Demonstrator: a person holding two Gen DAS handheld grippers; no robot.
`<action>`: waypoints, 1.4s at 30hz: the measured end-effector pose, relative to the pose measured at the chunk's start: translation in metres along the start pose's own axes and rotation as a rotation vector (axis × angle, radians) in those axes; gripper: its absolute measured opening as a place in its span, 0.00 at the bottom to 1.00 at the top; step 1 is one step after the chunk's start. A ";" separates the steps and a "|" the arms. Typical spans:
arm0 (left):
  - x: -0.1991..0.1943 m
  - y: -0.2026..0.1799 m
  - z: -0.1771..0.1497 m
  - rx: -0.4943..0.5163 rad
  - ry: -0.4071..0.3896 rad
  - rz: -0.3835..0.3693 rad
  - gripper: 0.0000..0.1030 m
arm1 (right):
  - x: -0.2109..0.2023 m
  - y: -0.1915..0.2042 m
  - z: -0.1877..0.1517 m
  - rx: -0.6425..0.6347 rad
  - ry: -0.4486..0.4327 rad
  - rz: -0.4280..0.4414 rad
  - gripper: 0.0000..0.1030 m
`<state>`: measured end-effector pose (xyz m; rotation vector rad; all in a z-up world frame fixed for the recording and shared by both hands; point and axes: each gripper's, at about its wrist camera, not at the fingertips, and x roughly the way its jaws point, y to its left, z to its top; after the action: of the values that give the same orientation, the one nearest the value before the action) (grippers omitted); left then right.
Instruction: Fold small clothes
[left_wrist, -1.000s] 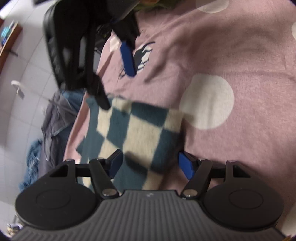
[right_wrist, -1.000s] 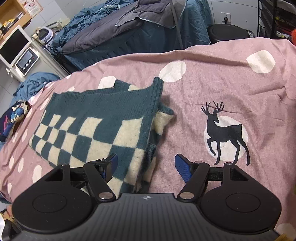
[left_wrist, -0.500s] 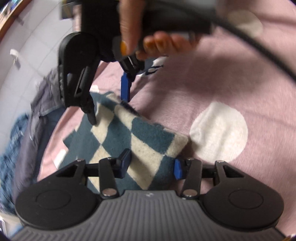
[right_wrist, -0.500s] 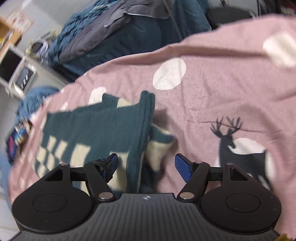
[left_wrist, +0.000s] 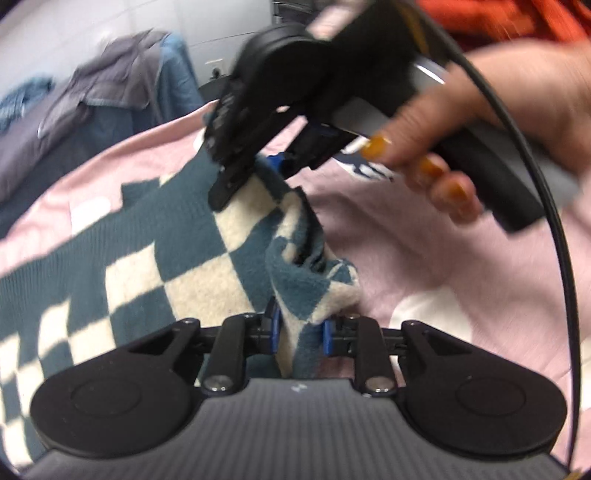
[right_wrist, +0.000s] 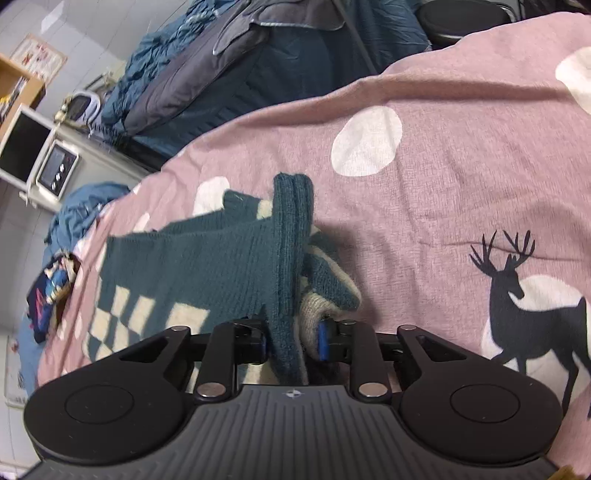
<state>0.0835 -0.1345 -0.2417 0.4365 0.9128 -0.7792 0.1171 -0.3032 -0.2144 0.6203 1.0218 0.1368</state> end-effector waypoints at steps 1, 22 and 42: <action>-0.006 0.003 -0.002 -0.026 -0.010 -0.007 0.17 | -0.001 0.002 0.000 0.014 -0.009 0.012 0.35; -0.177 0.243 -0.139 -0.732 -0.235 0.231 0.15 | 0.073 0.209 0.021 0.030 0.070 0.325 0.30; -0.142 0.308 -0.210 -0.888 -0.076 0.329 0.21 | 0.149 0.272 0.001 -0.165 0.081 0.146 0.63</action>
<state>0.1516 0.2589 -0.2353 -0.2259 0.9868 -0.0450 0.2439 -0.0222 -0.1786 0.5418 1.0312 0.3731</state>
